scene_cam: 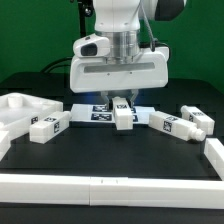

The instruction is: Assemble desk

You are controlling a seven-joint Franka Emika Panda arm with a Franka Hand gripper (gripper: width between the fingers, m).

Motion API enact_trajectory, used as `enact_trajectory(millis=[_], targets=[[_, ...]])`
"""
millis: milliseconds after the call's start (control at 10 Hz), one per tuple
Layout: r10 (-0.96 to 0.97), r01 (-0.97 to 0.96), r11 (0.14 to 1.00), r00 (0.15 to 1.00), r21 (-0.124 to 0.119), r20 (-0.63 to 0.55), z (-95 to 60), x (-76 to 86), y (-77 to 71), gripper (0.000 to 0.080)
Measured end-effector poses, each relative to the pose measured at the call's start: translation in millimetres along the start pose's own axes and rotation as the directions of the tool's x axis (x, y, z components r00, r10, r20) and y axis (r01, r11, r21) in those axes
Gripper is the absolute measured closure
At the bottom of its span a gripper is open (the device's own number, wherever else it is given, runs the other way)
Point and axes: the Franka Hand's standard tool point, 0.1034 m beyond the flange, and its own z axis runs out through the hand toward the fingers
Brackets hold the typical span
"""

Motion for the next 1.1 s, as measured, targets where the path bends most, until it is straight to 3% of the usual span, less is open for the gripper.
enact_trajectory(millis=[200, 400, 800, 900, 1000, 1100], targets=[[0.022, -0.022, 1.000, 1.000, -0.005, 0.016, 13.1, -16.5, -1.7, 0.0515], [0.030, -0.029, 1.000, 0.999, -0.006, 0.021, 20.8, -17.3, 0.7, 0.0515], [0.024, -0.024, 1.000, 0.999, -0.005, 0.021, 20.8, -17.4, 2.6, 0.0513], [0.024, -0.024, 1.000, 0.999, -0.005, 0.021, 20.8, -17.5, 2.6, 0.0299], [0.028, -0.028, 1.000, 0.999, 0.003, 0.044, 22.2, -20.8, 2.5, 0.0299], [0.031, -0.031, 0.999, 0.998, 0.009, 0.061, 22.9, -22.8, 2.2, 0.0184]])
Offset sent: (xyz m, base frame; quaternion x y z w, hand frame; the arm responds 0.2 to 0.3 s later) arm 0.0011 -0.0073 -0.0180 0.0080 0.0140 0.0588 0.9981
